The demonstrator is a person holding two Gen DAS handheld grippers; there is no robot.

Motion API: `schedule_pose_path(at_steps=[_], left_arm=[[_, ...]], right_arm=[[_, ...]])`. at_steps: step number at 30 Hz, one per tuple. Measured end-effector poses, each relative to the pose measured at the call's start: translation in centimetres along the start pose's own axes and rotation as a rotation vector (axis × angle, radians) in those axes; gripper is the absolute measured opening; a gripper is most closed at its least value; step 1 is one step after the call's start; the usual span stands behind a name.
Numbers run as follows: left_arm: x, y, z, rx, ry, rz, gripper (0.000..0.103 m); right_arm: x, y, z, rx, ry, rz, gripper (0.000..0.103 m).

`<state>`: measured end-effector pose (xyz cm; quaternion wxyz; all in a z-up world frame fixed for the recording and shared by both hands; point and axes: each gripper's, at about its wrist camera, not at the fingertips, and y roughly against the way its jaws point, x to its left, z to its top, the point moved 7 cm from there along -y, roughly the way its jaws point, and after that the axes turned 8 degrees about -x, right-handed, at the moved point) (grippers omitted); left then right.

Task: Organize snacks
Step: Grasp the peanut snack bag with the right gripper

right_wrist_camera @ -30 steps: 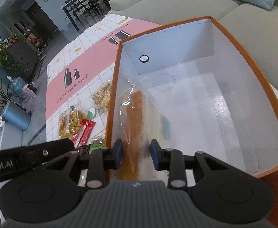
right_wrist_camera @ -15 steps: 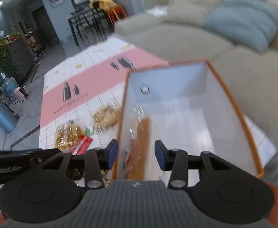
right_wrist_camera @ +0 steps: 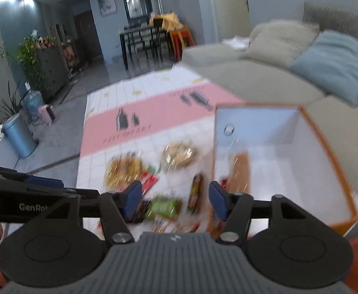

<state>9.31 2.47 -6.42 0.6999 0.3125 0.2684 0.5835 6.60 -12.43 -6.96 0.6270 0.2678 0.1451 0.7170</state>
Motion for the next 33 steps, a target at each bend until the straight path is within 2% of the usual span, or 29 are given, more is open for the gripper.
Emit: schedule_pose_path(at_steps=[3, 5, 9, 13, 18, 21, 25, 28, 31, 33], left_arm=[[1.5, -0.9, -1.4, 0.035, 0.013, 0.036, 0.072], [2.6, -1.5, -2.0, 0.057, 0.041, 0.042, 0.072], [3.7, -2.1, -2.4, 0.073, 0.076, 0.021, 0.072], [3.5, -2.9, -2.7, 0.081, 0.061, -0.003, 0.072], [3.8, -4.5, -3.6, 0.128, 0.06, -0.005, 0.072], [4.5, -5.6, -4.3, 0.168, 0.099, -0.007, 0.072], [5.1, -6.9, -4.8, 0.205, 0.172, -0.046, 0.072], [5.0, -7.8, -4.8, 0.21, 0.192, -0.063, 0.072], [4.8, -8.8, -4.6, 0.208, 0.188, -0.064, 0.072], [4.8, -9.5, -4.6, 0.213, 0.181, -0.062, 0.072]], right_arm=[[1.5, -1.0, -1.8, 0.08, -0.006, 0.032, 0.06], [2.5, -1.7, -2.6, 0.102, 0.03, 0.039, 0.06], [3.0, -3.8, -4.0, 0.167, 0.054, 0.004, 0.06], [2.4, -5.6, -5.7, 0.233, 0.019, -0.053, 0.06], [2.2, -7.6, -7.0, 0.249, 0.034, -0.131, 0.06], [1.9, -8.3, -7.6, 0.276, 0.029, -0.142, 0.06], [1.4, -9.4, -8.5, 0.304, -0.021, -0.134, 0.06], [1.2, -9.9, -8.8, 0.307, -0.008, -0.125, 0.059], [1.2, -10.1, -9.1, 0.312, -0.005, -0.092, 0.05], [1.2, -10.3, -9.1, 0.311, 0.005, -0.083, 0.049]])
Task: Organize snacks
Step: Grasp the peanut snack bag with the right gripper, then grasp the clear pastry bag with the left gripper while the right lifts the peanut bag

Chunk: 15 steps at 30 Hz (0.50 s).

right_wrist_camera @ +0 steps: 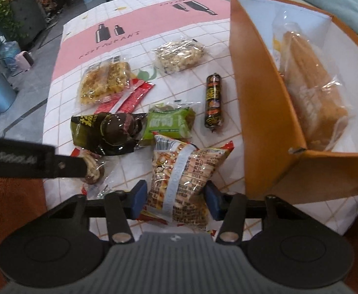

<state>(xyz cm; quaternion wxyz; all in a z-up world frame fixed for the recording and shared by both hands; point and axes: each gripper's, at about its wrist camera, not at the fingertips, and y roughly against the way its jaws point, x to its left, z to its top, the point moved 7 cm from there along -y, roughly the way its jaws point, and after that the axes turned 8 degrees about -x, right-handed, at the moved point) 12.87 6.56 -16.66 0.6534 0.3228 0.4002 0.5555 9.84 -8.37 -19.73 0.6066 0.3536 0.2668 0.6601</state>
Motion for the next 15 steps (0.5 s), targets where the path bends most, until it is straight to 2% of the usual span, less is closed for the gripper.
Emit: schedule_pose_path(at_steps=[7, 15], left_arm=[[0.2, -1.9, -0.4, 0.048, -0.008, 0.013, 0.072], [-0.5, -2.6, -0.6, 0.046, -0.051, 0.013, 0.079]], right_arm=[[0.2, -0.5, -0.1, 0.0, 0.039, 0.022, 0.047], [0.2, -0.6, -0.1, -0.005, 0.059, 0.044, 0.047]])
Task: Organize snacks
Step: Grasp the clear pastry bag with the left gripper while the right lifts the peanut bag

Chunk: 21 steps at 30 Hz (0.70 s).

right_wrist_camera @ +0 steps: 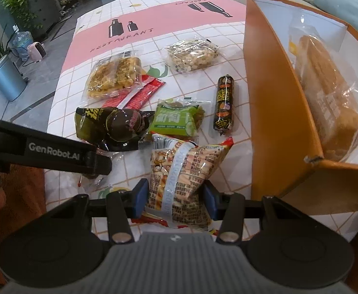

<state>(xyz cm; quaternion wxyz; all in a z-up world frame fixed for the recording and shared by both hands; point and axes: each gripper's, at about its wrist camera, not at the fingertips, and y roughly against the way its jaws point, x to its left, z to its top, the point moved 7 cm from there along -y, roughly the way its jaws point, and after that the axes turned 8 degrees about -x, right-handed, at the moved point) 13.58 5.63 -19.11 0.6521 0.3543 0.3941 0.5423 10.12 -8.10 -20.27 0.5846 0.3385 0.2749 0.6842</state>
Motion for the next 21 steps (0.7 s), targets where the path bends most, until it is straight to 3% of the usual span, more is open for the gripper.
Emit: schedule_pose_path(at_steps=[6, 7, 10, 11, 13, 21], left_arm=[[-0.3, -0.8, -0.3, 0.023, -0.045, 0.046, 0.071], [-0.3, -0.8, -0.3, 0.018, -0.05, 0.06, 0.062], [-0.1, -0.6, -0.3, 0.006, -0.044, 0.067, 0.056], [0.0, -0.4, -0.3, 0.002, -0.036, 0.063, 0.044], [0.3, -0.1, -0.3, -0.01, -0.009, 0.048, 0.039], [-0.5, 2.9, -0.1, -0.114, -0.026, 0.028, 0.035]], right_arm=[[-0.1, -0.2, 0.0, 0.001, -0.003, 0.011, 0.047], [-0.1, -0.2, 0.0, 0.001, -0.002, 0.013, 0.047], [-0.1, -0.1, 0.0, -0.001, 0.001, 0.014, 0.044], [-0.1, 0.1, 0.0, -0.004, 0.0, 0.015, 0.041], [-0.1, 0.4, 0.0, -0.003, 0.002, 0.016, 0.04], [0.1, 3.2, 0.4, -0.064, 0.012, 0.044, 0.038]])
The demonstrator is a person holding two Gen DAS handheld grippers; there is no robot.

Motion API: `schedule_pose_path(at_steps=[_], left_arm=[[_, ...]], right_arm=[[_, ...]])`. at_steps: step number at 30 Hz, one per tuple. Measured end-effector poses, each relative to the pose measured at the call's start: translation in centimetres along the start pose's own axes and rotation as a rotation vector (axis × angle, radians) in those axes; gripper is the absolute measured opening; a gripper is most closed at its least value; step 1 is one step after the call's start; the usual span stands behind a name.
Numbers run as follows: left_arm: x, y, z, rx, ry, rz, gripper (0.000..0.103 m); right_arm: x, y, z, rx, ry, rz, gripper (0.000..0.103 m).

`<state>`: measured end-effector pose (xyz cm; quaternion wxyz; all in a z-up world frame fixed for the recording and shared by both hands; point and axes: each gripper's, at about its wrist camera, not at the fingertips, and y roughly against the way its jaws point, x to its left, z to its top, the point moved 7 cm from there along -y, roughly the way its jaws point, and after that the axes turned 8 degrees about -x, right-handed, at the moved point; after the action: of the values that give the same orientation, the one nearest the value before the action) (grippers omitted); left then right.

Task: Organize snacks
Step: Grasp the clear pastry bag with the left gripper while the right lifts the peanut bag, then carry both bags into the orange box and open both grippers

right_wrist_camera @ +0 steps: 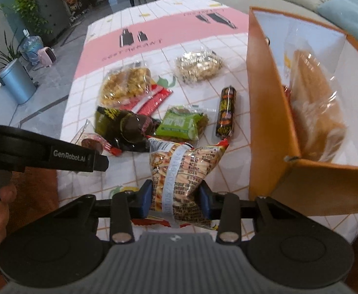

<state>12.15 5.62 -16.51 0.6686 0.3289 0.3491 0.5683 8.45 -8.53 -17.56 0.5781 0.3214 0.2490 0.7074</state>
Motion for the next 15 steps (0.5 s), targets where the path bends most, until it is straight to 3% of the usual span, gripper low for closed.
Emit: schedule_pose_path(at_steps=[8, 15], left_arm=[[-2.1, 5.2, 0.3, -0.111, -0.042, -0.029, 0.034], [-4.7, 9.7, 2.9, -0.195, -0.067, -0.038, 0.034]], right_arm=[[0.5, 4.8, 1.8, -0.116, 0.062, 0.032, 0.038], [-0.5, 8.9, 4.6, -0.212, 0.108, 0.03, 0.037]])
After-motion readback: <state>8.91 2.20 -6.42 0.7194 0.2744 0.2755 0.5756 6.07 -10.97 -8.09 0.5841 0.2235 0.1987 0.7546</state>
